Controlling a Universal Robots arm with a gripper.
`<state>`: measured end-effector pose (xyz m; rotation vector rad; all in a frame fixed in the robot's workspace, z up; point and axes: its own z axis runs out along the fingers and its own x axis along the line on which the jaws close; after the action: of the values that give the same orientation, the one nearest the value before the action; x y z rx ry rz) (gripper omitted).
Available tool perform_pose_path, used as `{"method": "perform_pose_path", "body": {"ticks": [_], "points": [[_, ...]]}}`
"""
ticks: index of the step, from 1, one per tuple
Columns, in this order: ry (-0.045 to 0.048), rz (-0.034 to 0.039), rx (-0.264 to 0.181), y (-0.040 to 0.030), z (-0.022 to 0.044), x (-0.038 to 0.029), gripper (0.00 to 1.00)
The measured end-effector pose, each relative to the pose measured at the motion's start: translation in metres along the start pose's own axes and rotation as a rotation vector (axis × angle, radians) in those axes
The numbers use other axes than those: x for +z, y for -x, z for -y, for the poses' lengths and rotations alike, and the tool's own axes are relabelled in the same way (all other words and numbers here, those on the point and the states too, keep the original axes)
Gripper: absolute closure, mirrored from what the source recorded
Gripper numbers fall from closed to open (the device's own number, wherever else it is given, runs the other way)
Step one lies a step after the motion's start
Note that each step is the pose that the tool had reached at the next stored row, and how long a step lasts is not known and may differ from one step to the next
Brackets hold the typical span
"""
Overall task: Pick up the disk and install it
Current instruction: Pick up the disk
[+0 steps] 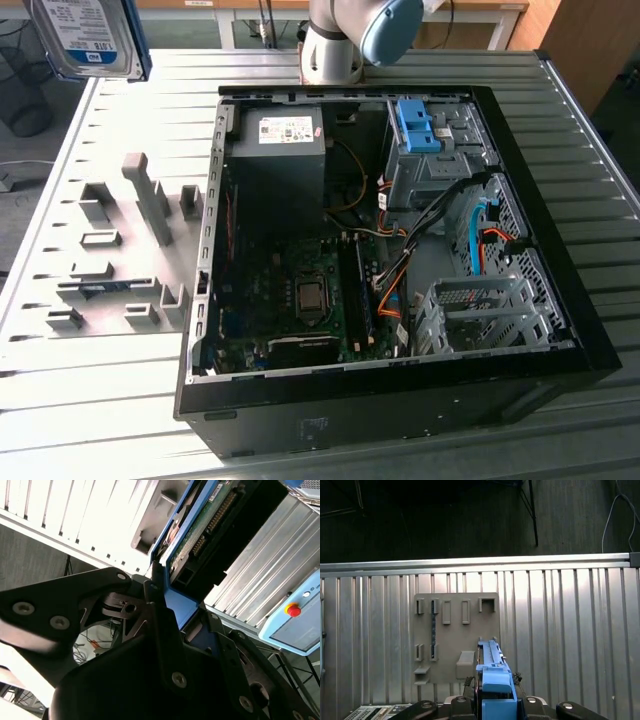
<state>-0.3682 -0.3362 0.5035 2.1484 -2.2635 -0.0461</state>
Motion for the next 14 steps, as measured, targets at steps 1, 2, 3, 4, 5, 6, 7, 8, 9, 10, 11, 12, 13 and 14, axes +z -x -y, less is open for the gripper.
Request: {"method": "perform_pose_path", "body": {"ticks": [1,2,3,4,5,6,7,8,9,10,11,12,13,14], "points": [[-0.0001,0.0001,0.0,0.0,0.0005,0.0,0.64],[0.0,0.0,0.0,0.0,0.001,0.0,0.64],[-0.0001,0.0001,0.0,0.0001,0.0016,0.0,0.64],[-0.0001,0.0001,0.0,0.0001,0.0021,0.0,0.64],[-0.0001,0.0,0.0,0.0001,0.0026,-0.0001,0.64],[-0.0001,0.0001,0.0,0.0001,0.0031,-0.0001,0.64],[0.0,0.0,0.0,0.0002,0.0037,-0.0001,0.64],[-0.0001,0.0001,0.0,0.0002,0.0042,-0.0001,0.64],[0.0,0.0,0.0,0.0002,0.0047,-0.0001,0.64],[0.0,0.0,0.0,0.0002,0.0053,-0.0002,0.64],[0.0,0.0,0.0,0.0003,0.0059,-0.0002,0.64],[-0.0001,0.0001,0.0,0.0003,0.0066,-0.0002,0.64],[0.0,0.0,0.0,0.0004,0.0073,-0.0002,0.64],[0.0,0.0,0.0,0.0004,0.0079,-0.0003,0.64]]}}
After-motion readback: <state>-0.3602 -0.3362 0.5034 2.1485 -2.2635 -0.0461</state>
